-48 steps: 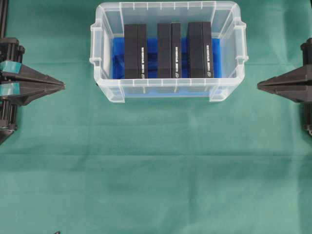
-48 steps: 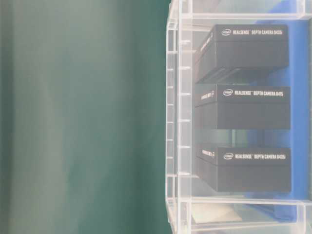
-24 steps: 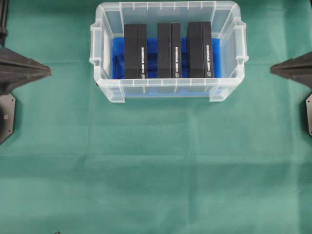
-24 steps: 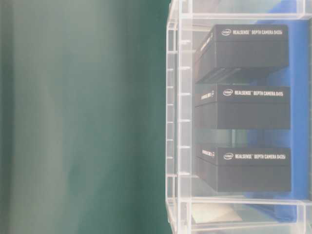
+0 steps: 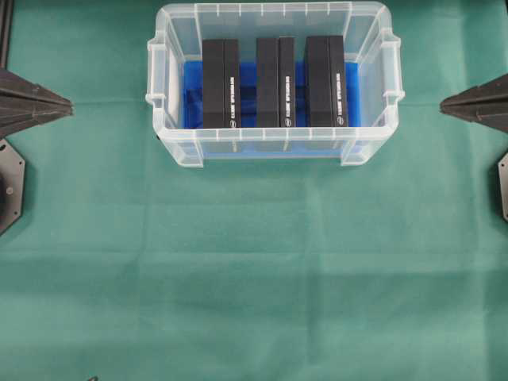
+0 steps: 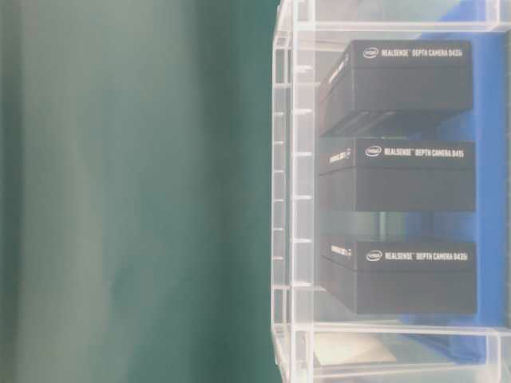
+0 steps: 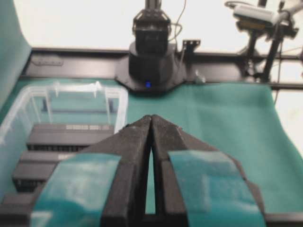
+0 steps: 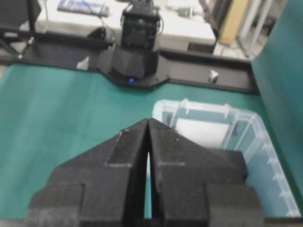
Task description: Take out the box from the case.
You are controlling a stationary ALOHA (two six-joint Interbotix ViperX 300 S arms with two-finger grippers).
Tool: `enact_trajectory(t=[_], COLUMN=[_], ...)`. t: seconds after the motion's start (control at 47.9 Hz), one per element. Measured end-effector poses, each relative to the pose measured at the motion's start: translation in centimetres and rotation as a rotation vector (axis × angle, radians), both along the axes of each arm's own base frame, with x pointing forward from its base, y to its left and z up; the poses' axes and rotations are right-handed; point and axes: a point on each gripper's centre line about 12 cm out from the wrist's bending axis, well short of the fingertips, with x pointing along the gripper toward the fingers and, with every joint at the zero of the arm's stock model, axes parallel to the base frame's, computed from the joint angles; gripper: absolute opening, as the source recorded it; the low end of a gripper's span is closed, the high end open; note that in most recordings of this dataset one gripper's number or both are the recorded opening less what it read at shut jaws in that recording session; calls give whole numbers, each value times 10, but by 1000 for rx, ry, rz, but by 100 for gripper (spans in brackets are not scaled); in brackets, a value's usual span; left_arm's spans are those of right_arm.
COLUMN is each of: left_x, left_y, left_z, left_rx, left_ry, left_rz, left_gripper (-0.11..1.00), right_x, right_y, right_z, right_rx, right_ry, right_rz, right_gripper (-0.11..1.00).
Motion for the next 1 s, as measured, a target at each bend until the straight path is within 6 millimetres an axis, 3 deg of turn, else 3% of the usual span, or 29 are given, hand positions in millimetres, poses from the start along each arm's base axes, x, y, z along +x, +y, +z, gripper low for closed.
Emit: enact_trajectory(t=[0.292,0.709,1.001], left_x=[-6,-17,-22], left_y=[0,-2,-2], left_z=[-5,-23,-32], left_rx=[-134,-213,-257], left_ry=[349,837,956], left_rz=[39,117,163], left_gripper=[1,1,1], right_x=[-7,-15,-19], right_y=[0,-6,-7], right_z=[-4,-46,-49], right_rx=[119,171,167], right_ry=[298,1036,1156], right_rz=[-34,-192,-217], right_gripper=[0,0,0])
